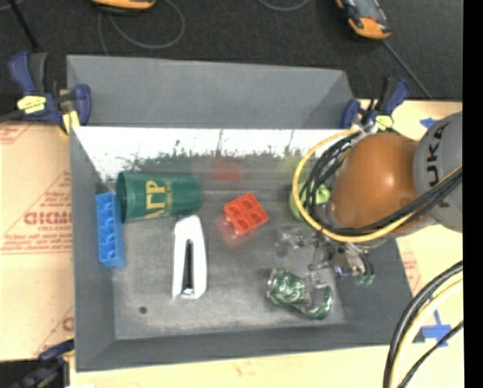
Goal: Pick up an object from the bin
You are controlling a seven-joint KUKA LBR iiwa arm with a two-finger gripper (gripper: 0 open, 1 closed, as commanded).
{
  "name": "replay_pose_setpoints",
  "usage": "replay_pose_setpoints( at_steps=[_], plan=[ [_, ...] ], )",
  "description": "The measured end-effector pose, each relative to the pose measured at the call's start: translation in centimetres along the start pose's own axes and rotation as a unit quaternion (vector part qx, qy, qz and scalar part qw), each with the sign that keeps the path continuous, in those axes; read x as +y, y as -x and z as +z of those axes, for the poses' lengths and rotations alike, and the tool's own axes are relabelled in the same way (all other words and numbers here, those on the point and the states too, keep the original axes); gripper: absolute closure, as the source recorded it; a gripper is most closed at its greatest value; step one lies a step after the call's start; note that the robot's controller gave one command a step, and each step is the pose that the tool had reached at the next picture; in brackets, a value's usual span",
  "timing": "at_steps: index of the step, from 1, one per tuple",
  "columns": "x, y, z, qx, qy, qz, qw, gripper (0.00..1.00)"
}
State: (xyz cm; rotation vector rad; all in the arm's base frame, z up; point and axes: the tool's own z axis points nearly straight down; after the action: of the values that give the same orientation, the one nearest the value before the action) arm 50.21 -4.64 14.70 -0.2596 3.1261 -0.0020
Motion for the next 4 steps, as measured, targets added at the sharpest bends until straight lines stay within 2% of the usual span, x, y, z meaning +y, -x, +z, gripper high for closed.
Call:
replay_pose_setpoints(
  at_steps=[1,3,4],
  plan=[
    [-0.7,-2.6,2.7,0.0006,0.000,-0.135,0.9908,1.00],
    [-0.6,-2.5,1.7,0.0026,0.001,-0.137,0.9906,1.00],
    [-0.1,-1.9,-7.2,0.0003,0.001,-0.149,0.9889,0.00]
  ],
)
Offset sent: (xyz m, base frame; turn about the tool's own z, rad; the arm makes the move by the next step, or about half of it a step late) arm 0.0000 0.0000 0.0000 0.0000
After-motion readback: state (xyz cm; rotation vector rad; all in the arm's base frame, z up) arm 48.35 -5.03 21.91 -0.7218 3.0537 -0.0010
